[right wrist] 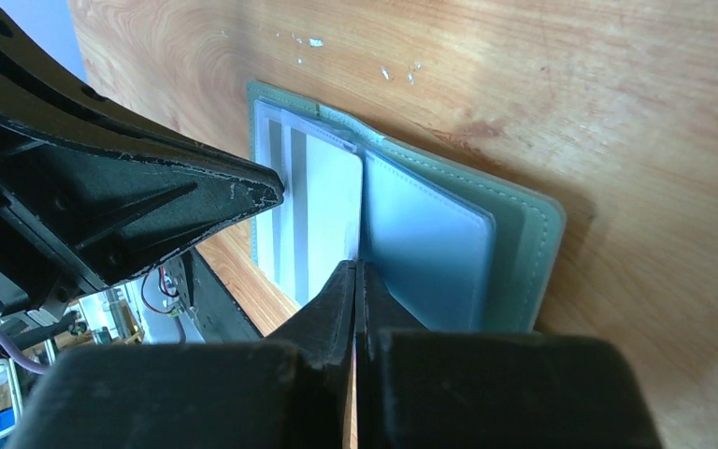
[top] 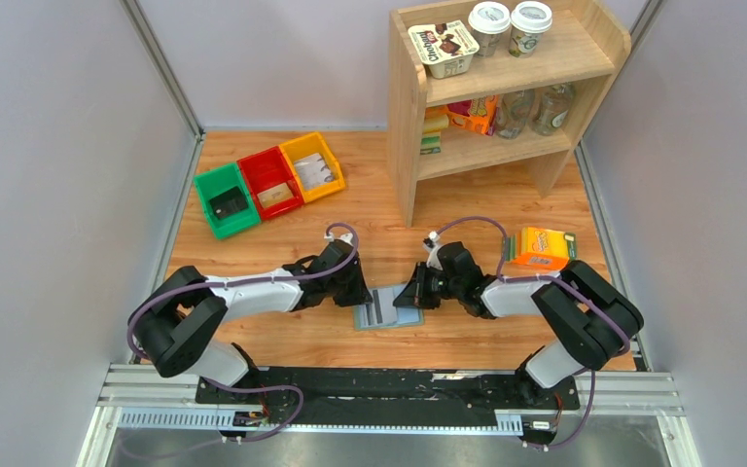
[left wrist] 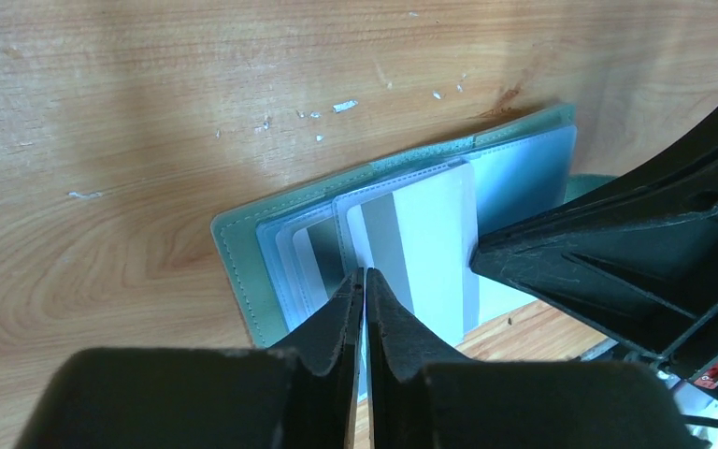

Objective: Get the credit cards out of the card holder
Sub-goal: Remove the credit card from the card holder.

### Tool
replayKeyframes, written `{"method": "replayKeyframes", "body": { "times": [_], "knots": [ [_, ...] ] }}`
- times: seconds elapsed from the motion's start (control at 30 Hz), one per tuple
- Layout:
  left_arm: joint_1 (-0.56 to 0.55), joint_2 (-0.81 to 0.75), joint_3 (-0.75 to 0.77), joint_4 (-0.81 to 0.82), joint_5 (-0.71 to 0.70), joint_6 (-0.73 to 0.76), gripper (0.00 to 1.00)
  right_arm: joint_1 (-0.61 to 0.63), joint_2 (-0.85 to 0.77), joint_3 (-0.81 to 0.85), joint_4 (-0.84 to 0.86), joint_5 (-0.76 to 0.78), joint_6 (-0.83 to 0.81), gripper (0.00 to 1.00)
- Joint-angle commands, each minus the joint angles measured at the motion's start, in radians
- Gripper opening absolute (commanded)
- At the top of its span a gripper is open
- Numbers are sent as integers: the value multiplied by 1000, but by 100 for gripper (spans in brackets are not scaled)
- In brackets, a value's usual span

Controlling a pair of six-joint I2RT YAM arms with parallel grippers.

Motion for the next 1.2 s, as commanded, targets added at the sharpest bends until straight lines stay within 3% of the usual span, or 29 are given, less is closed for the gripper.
{"method": "replayKeyframes", "body": {
  "times": [0.0, 0.27, 0.4, 0.53, 0.97, 1.17],
  "knots": [
    [-14, 32, 5, -124, -44, 52, 11, -19, -47, -17, -25, 46, -21, 0],
    [-27, 44, 32, -178, -80, 70, 11, -29, -42, -15, -22, 40, -23, 1],
    [-37, 63, 48, -194, -84, 75, 11, -29, -28, -14, 2, 9, -13, 18],
    [-41, 75, 55, -202, -85, 75, 9, -27, -24, -23, 36, 0, 5, 24],
    [-46, 77, 58, -210, -88, 73, 7, -29, 33, -18, 96, -49, 28, 27],
    [-47, 75, 55, -210, -90, 72, 7, -29, 70, -23, 145, -77, 40, 22]
  ]
}}
